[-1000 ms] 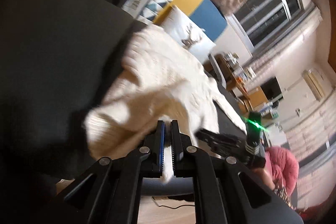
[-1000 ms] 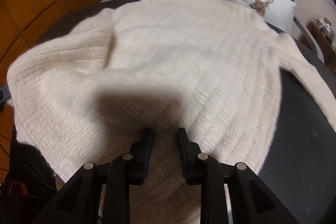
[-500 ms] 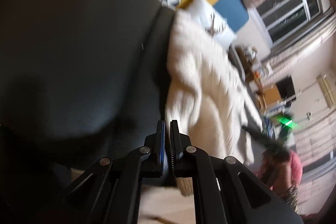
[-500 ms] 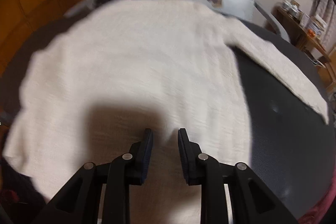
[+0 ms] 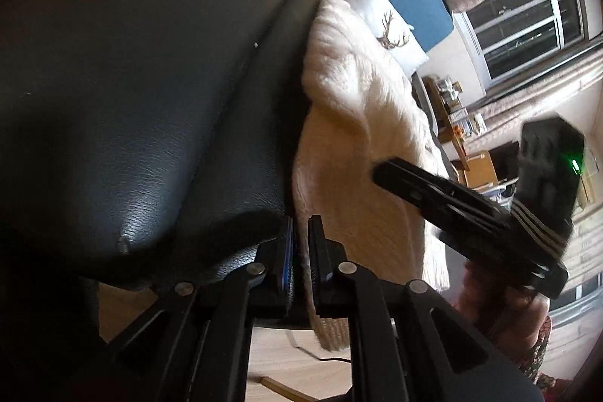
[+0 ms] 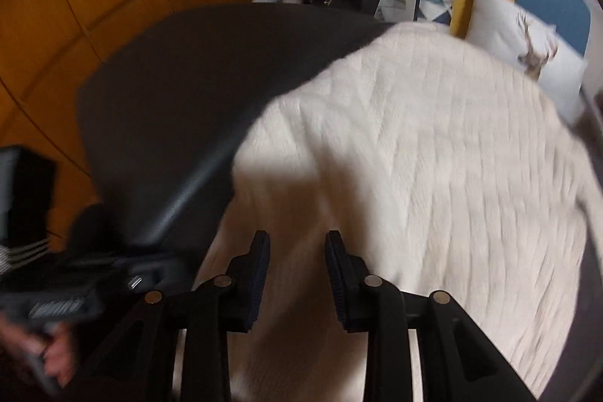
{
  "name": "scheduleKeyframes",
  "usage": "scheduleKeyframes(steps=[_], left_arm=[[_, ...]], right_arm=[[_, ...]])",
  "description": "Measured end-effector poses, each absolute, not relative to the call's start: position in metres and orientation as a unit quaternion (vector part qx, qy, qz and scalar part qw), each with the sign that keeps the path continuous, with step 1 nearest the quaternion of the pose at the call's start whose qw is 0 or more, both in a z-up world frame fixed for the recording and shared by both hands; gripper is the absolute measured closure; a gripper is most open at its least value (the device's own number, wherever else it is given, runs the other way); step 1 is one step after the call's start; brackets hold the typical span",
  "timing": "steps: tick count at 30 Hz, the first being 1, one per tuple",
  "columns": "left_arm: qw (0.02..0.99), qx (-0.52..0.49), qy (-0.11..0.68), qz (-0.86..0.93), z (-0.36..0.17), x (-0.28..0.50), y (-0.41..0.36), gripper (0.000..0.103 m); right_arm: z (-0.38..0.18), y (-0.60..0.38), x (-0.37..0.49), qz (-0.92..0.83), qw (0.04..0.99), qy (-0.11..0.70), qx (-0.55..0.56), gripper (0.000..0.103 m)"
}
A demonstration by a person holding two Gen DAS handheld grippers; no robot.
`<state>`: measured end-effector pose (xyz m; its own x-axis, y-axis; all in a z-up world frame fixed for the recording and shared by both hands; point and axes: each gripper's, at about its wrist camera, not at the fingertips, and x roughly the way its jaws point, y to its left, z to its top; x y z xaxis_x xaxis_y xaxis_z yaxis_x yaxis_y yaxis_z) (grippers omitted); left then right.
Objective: Fold clothes
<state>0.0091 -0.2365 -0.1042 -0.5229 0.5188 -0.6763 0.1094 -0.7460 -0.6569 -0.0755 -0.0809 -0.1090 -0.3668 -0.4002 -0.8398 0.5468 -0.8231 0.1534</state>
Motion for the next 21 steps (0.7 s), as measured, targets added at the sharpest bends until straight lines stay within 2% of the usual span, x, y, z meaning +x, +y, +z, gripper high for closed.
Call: scheduleKeyframes(steps=[2,6,8,9,10,11,15,21], left_arm=[[0.126,-0.466,-0.335,0.809,-0.104,0.011,-0.239,0.094],[0.111,-0.456,-0.334,0.817,-0.100,0.015,-0.245,0.084],[0.104,-0.452,-0.336,0.820,-0.100,0.016,-0.248,0.078],[0.100,-0.450,-0.336,0.821,-0.099,0.017,-0.249,0.078],[0.100,-0.449,-0.336,0.822,-0.098,0.017,-0.250,0.078],[0.100,-0.447,-0.337,0.823,-0.098,0.016,-0.251,0.078],[0.094,-0.447,-0.317,0.831,-0.094,0.013,-0.248,0.078],[0.103,-0.457,-0.290,0.834,-0.094,0.006,-0.236,0.074]], right_arm=[[-0.117,-0.097,-0.080,-0.827,0.271,0.106,0.481,0.071],[-0.133,-0.128,-0.089,-0.832,0.236,0.165,0.474,0.063],[-0.133,-0.122,-0.090,-0.835,0.239,0.157,0.470,0.075],[-0.132,-0.117,-0.091,-0.837,0.243,0.150,0.468,0.089],[-0.129,-0.108,-0.093,-0.838,0.247,0.128,0.469,0.095],[-0.125,-0.098,-0.096,-0.839,0.252,0.100,0.471,0.095],[-0.100,-0.050,-0.104,-0.840,0.273,-0.031,0.468,0.096],[-0.061,0.025,-0.106,-0.858,0.256,-0.143,0.422,0.096]])
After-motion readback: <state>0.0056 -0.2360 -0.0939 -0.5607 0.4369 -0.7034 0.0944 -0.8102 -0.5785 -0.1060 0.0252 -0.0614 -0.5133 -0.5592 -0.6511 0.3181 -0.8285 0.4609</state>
